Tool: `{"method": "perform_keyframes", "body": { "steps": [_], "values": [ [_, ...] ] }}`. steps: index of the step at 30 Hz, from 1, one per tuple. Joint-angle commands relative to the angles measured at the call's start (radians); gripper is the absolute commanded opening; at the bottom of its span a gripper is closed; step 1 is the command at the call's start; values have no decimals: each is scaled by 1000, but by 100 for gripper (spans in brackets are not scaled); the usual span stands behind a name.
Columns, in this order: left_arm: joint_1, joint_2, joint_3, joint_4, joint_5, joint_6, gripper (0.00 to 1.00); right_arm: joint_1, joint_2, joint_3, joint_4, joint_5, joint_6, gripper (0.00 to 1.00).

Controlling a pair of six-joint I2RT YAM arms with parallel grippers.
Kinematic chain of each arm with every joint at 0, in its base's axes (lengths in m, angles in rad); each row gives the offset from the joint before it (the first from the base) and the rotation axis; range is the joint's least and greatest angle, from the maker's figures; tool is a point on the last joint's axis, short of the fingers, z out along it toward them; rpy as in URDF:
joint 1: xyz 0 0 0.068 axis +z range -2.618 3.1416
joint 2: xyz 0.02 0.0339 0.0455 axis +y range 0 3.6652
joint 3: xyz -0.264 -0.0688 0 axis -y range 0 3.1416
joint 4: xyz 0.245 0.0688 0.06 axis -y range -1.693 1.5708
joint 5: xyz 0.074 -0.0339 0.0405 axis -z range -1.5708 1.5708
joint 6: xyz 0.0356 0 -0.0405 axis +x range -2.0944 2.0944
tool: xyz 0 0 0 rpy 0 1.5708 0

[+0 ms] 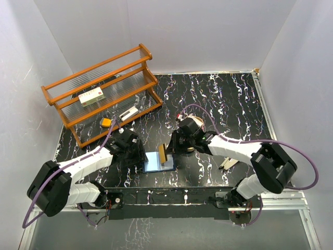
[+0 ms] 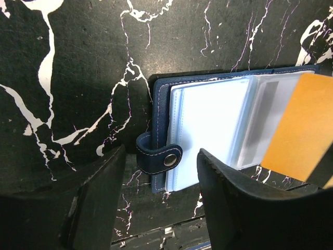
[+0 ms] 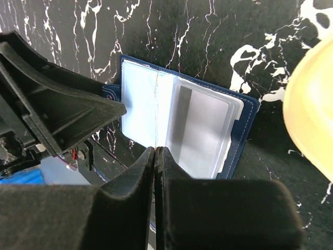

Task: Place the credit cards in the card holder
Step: Insert the credit card into the card holder.

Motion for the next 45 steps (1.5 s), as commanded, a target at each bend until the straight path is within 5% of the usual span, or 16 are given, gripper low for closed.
{"method": "perform_keyframes", "body": {
  "steps": [1,16,23,45],
  "values": [
    [-2,5,-11,0,-18,1,54,24,31,-2,82,15,19,3],
    [-2,1,-27,11,-15,-24,12,49,82,-44,80,54,0,15],
    [-2,-26,-47,18,-13,-39,0,50,73,-59,55,67,-7,14],
    [-2,-38,-70,21,-11,-53,0,50,78,-98,177,-11,24,6]
  ]
}}
